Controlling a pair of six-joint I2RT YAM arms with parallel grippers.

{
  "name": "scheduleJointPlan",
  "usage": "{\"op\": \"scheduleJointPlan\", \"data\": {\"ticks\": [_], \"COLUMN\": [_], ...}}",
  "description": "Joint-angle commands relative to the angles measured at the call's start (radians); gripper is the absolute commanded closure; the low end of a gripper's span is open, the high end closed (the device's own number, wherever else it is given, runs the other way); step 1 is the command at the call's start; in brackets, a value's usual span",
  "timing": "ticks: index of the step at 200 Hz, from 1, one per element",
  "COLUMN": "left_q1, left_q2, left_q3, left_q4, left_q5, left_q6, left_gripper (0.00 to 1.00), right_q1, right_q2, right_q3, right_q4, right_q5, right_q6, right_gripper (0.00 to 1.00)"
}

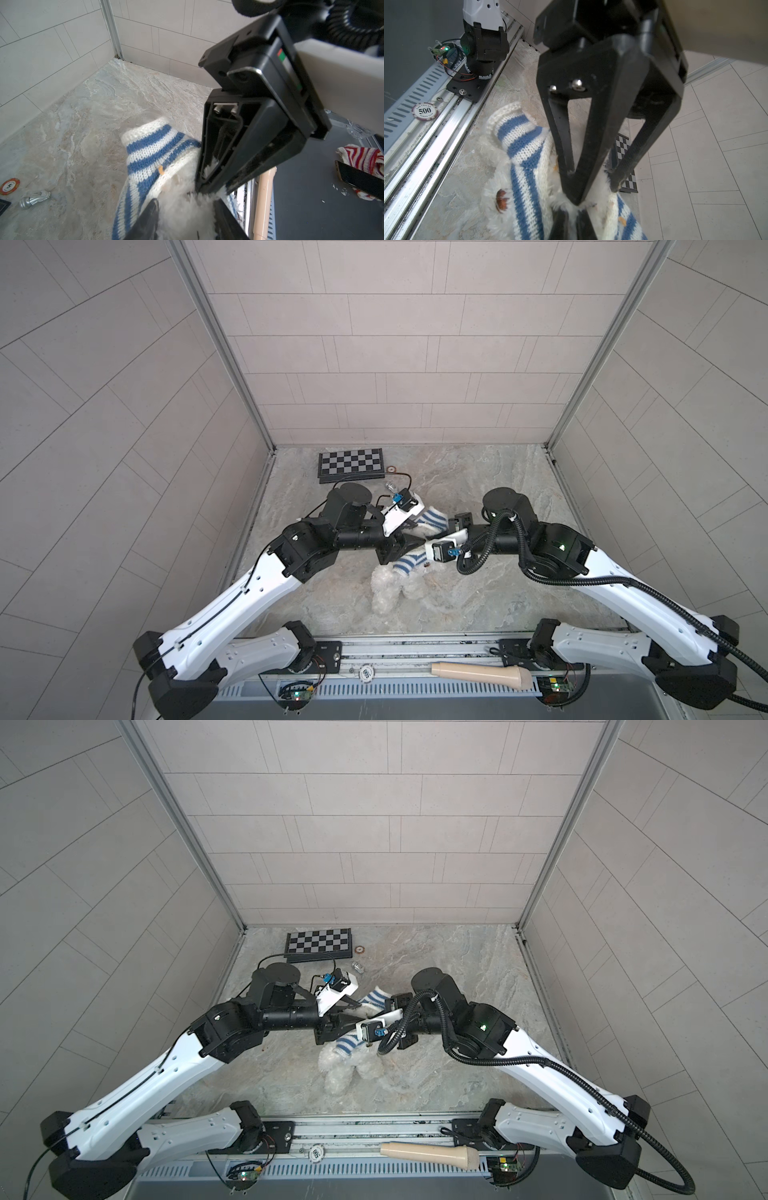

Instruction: Dress the teddy bear

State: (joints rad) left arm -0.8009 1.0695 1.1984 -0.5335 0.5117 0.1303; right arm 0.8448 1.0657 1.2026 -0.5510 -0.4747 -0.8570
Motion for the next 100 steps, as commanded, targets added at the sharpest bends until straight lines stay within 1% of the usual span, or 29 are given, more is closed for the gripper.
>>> {"op": "scheduleJointPlan", "data": {"ticks": [1,35,74,100], "left_q1": [-0.011,-0.014,-0.014,-0.014], "left_q2": [0.027,0.043,0.067,0.082], "left_q3": [0.015,-0.003,-0.013,-0.005], "left_q4": [-0.040,-0.077,-0.089,-0.105], "left_q5": [-0.025,-0.029,-0.034,-0.050], "left_q6": [0.035,0.043,0.050,0.068], "left_gripper": [0.55,0.53,0.54,0.64], "right_q1": [0.017,0.019,0.033,0.049], "right_q2": [-0.021,-0.021,-0.015,-0.015], "right_q3": [0.012,0.007,0.002,-0.003], "right_q4": [0.086,0.107,0.125,0.139], "right_q5": [-0.038,-0.011,-0.018,-0.002], "right_q6": [-0.001,0.006,0.012,0.012], "right_gripper": [1.00,1.00,1.00,1.00]}}
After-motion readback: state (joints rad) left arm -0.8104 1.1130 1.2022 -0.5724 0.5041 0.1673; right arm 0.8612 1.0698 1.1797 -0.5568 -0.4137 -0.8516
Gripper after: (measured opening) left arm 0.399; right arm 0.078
